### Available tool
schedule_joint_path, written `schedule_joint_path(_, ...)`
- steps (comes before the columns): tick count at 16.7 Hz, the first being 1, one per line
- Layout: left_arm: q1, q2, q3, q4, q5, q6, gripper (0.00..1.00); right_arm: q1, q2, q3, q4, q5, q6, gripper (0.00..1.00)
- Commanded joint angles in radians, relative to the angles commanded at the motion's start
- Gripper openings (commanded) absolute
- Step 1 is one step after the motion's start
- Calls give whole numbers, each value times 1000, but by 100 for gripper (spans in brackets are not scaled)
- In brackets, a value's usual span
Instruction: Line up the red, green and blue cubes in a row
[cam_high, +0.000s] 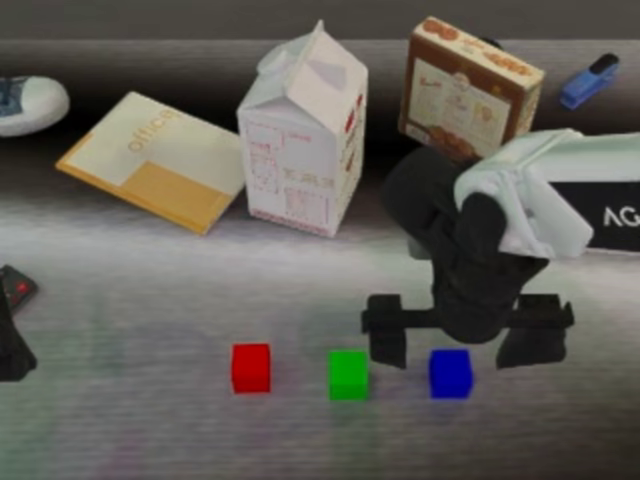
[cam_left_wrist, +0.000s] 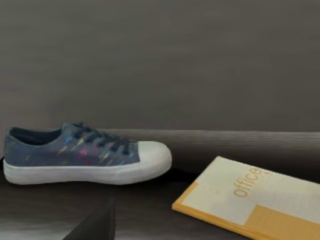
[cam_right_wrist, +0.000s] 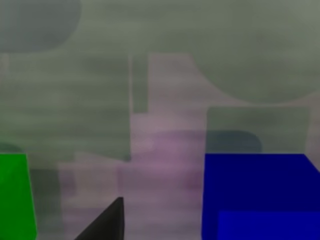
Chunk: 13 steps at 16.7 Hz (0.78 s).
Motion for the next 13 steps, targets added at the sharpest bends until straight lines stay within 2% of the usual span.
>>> schedule_joint_path(5,0,0,0,0,0,0,100,3,-7,15,-17,-1,-1,100)
schedule_joint_path(10,0,0,0,0,0,0,100,11,-73,122,-208,-2,0,100)
schedule_joint_path(13,0,0,0,0,0,0,100,11,-104,159,-262,0,1,100)
